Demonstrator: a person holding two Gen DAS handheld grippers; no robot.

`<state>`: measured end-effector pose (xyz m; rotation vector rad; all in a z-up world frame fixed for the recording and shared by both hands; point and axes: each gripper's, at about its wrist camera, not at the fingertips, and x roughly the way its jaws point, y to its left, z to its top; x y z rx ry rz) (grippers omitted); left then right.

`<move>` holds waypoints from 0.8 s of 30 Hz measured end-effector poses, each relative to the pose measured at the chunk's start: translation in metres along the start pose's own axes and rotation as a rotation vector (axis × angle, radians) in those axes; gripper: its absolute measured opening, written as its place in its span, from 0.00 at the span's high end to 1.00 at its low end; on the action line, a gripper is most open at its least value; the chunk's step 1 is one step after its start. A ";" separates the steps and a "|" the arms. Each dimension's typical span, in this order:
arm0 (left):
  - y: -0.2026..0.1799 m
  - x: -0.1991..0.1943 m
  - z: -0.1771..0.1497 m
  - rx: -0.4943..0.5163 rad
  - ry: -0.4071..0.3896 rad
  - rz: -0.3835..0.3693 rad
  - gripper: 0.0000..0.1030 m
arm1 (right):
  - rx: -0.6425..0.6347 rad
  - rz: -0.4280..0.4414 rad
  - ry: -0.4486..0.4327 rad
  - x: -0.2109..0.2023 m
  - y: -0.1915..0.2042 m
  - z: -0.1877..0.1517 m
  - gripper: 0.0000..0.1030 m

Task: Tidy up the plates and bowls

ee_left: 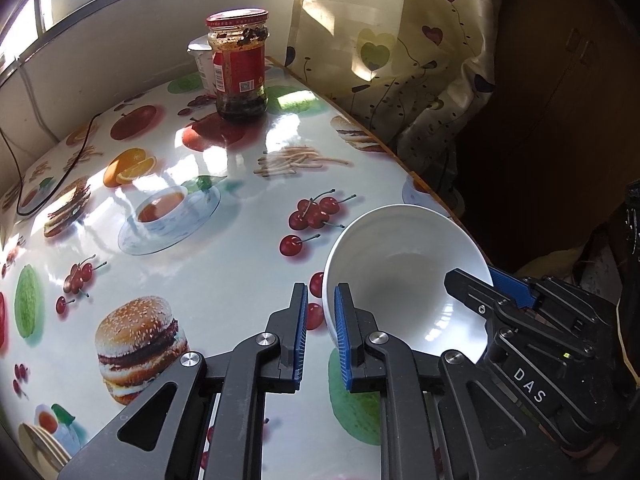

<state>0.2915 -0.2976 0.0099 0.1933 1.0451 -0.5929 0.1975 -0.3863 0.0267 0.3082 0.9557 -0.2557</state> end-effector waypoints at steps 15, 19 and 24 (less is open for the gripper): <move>-0.003 -0.001 0.001 0.002 -0.004 0.003 0.94 | 0.003 0.016 0.012 0.001 0.000 -0.001 0.82; -0.002 -0.001 0.001 -0.001 -0.003 0.001 0.94 | 0.002 0.014 0.009 0.001 0.002 -0.002 0.85; -0.002 -0.001 0.001 -0.003 -0.003 0.002 0.94 | 0.001 0.011 0.011 0.001 0.002 -0.002 0.86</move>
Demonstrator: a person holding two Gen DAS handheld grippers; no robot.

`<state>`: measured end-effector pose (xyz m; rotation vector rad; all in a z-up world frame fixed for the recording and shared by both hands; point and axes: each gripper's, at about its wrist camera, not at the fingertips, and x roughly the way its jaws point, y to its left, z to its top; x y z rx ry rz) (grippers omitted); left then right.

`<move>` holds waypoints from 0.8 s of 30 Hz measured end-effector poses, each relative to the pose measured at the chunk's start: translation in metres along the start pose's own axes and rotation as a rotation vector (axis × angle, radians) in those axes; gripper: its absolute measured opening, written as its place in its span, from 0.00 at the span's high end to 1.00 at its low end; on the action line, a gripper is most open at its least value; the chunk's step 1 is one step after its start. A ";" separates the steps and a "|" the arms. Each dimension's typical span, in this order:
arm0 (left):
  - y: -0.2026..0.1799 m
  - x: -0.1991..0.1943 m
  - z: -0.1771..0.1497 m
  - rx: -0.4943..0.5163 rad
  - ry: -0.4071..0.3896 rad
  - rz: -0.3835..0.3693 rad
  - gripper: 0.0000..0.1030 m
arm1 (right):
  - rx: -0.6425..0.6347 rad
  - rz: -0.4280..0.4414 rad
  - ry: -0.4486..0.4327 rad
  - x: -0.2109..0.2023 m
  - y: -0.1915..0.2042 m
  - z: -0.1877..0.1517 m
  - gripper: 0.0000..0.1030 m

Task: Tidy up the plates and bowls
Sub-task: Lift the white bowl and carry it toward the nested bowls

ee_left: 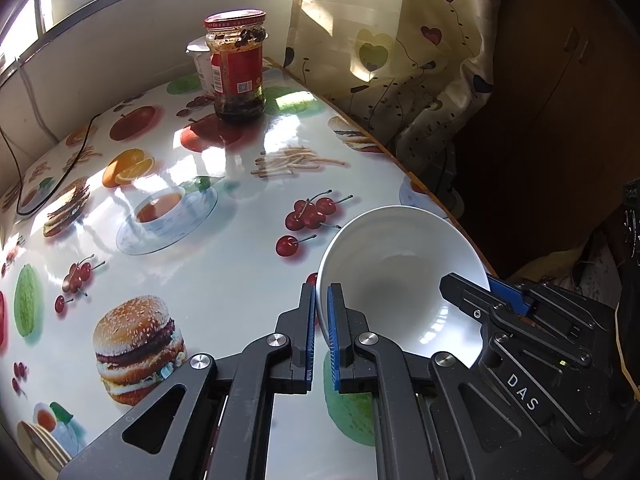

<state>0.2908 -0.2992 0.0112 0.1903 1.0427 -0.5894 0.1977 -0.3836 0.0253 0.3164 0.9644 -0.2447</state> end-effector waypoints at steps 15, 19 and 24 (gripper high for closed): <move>0.002 -0.009 -0.001 -0.013 -0.010 0.000 0.95 | 0.020 -0.004 -0.007 -0.007 0.002 -0.001 0.90; 0.001 -0.016 -0.003 -0.011 -0.021 0.002 0.95 | 0.019 -0.001 -0.017 -0.014 0.004 -0.001 0.90; 0.001 -0.027 -0.006 -0.014 -0.036 -0.001 0.95 | 0.020 0.007 -0.029 -0.024 0.007 -0.003 0.90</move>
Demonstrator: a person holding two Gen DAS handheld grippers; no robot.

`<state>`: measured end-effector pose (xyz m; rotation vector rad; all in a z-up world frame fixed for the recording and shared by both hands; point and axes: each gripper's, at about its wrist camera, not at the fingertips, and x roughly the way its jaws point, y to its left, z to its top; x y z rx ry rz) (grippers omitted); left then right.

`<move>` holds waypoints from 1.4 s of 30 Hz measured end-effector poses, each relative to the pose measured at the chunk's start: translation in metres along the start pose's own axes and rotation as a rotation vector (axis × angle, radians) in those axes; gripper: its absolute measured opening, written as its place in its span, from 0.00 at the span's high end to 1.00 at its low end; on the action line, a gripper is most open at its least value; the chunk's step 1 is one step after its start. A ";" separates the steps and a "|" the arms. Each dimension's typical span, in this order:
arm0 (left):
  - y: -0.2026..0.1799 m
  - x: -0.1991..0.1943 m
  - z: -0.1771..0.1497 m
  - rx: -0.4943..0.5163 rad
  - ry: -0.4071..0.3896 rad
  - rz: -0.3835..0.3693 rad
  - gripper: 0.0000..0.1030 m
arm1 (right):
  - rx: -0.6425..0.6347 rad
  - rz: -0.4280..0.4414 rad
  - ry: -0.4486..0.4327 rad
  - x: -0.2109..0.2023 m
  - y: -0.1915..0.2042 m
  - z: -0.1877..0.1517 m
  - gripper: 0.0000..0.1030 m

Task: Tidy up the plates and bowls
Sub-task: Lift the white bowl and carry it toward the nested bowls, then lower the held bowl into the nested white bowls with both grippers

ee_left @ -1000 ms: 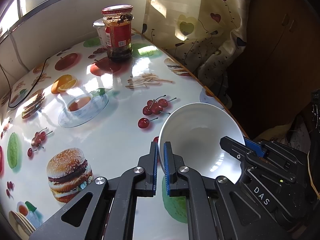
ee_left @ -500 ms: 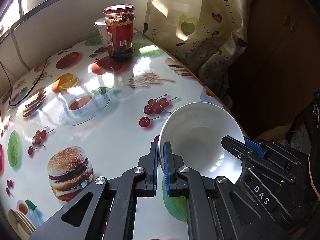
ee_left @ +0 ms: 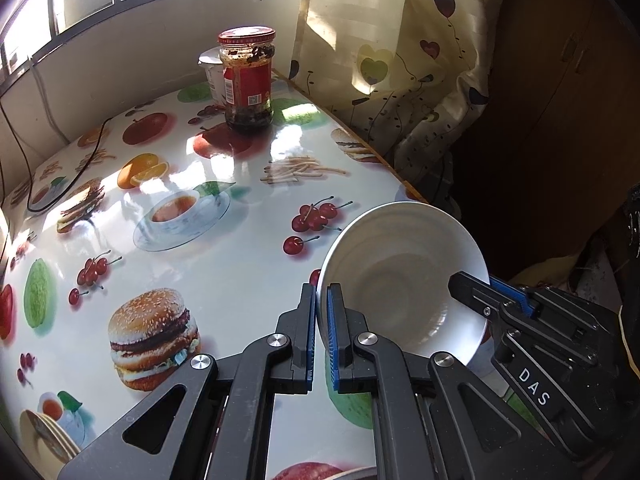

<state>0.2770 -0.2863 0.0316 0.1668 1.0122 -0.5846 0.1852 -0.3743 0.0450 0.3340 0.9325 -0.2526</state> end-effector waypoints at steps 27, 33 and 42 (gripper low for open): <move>-0.001 -0.080 -0.029 -0.007 -0.099 -0.025 0.95 | -0.028 0.017 -0.084 -0.076 0.030 -0.024 0.90; 0.000 -0.093 -0.041 -0.007 -0.106 -0.027 0.95 | -0.025 0.022 -0.101 -0.092 0.036 -0.034 0.90; 0.001 -0.111 -0.060 -0.012 -0.118 -0.040 0.95 | -0.021 0.030 -0.106 -0.109 0.043 -0.054 0.90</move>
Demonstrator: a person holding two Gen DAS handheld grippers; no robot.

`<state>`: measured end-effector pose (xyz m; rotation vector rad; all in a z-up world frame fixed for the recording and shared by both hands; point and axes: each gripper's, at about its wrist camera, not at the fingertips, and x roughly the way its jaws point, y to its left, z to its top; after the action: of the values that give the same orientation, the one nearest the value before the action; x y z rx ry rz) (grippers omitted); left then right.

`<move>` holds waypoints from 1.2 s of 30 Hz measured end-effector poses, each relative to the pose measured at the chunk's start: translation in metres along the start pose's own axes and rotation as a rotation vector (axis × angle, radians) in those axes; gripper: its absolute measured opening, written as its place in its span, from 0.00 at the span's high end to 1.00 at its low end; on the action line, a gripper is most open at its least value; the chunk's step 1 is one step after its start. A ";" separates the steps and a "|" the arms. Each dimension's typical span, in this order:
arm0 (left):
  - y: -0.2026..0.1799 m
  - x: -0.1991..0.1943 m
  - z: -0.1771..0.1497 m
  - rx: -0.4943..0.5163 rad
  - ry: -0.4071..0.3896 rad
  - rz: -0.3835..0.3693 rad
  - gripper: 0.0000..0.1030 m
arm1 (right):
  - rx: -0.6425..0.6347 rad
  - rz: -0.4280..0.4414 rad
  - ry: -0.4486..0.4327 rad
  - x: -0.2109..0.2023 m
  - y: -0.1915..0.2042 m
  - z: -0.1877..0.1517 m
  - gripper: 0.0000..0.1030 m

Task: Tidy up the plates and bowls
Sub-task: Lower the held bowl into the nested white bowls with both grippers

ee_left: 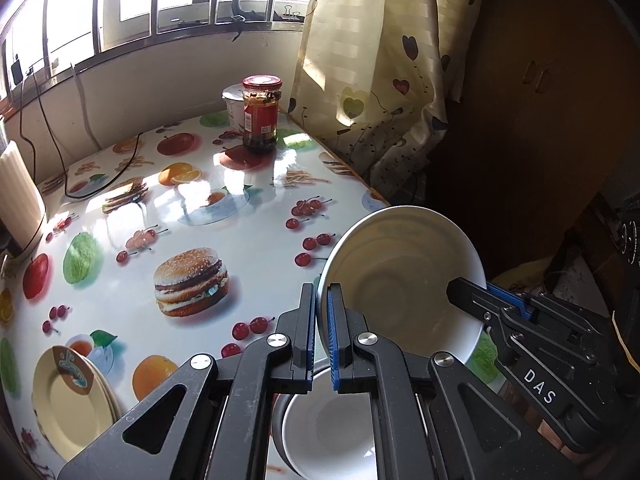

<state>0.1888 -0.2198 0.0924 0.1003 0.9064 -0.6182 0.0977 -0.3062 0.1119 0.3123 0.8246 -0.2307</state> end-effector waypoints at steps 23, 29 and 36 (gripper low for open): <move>0.011 -0.029 -0.049 -0.020 0.012 -0.003 0.95 | 0.001 0.026 0.024 -0.024 0.020 -0.047 0.90; 0.013 -0.029 -0.060 -0.032 0.021 0.009 0.95 | -0.003 0.032 0.036 -0.024 0.024 -0.057 0.90; 0.016 -0.029 -0.069 -0.046 0.031 0.016 0.95 | -0.003 0.042 0.057 -0.020 0.027 -0.066 0.90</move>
<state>0.1355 -0.1702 0.0690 0.0763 0.9488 -0.5820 0.0484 -0.2554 0.0898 0.3344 0.8739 -0.1822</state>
